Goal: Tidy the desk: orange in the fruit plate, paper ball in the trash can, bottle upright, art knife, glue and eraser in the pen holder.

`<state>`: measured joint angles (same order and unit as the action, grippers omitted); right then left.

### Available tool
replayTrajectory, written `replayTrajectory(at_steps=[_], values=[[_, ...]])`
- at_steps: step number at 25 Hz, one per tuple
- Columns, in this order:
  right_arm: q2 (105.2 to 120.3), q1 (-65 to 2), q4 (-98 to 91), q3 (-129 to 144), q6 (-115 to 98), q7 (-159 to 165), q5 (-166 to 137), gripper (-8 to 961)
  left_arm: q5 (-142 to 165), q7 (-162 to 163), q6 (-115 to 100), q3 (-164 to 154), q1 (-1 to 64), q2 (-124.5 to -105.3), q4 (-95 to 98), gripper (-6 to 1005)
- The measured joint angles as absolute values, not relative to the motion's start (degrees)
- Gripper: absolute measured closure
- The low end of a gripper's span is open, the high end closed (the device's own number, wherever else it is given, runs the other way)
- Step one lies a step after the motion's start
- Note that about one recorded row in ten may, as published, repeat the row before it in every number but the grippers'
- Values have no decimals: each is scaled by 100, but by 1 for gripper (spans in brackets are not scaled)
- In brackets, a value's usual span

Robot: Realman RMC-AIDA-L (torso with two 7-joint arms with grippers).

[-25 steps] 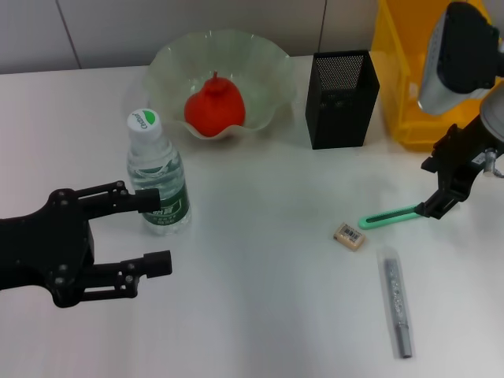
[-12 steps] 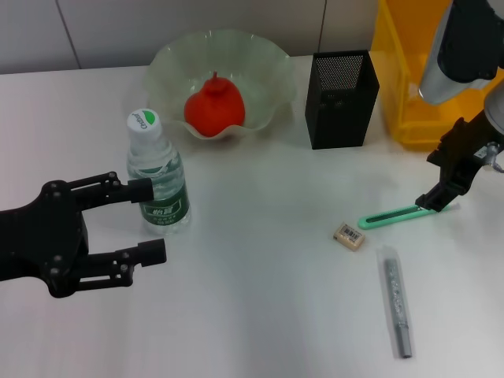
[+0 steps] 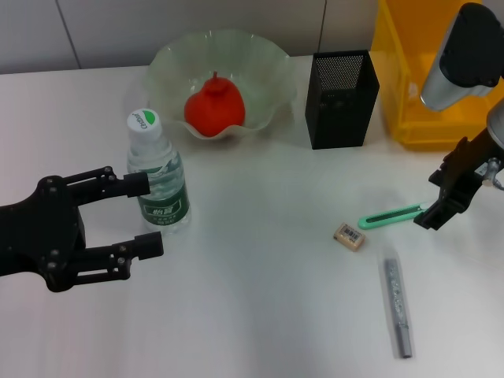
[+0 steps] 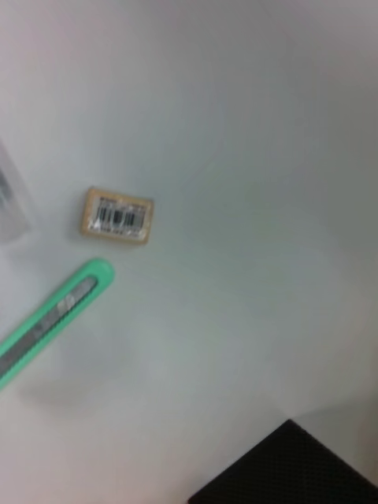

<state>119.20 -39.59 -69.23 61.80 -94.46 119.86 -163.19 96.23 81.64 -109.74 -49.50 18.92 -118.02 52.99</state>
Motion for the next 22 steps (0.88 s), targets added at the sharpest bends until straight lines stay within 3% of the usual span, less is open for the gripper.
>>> replayTrajectory(at_steps=[22], values=[[11902, -3867, -7222, 6188, -9740, 12233, -16272, 164, 9624, 8027, -10947, -4930, 1897, -11812, 5065, 214]])
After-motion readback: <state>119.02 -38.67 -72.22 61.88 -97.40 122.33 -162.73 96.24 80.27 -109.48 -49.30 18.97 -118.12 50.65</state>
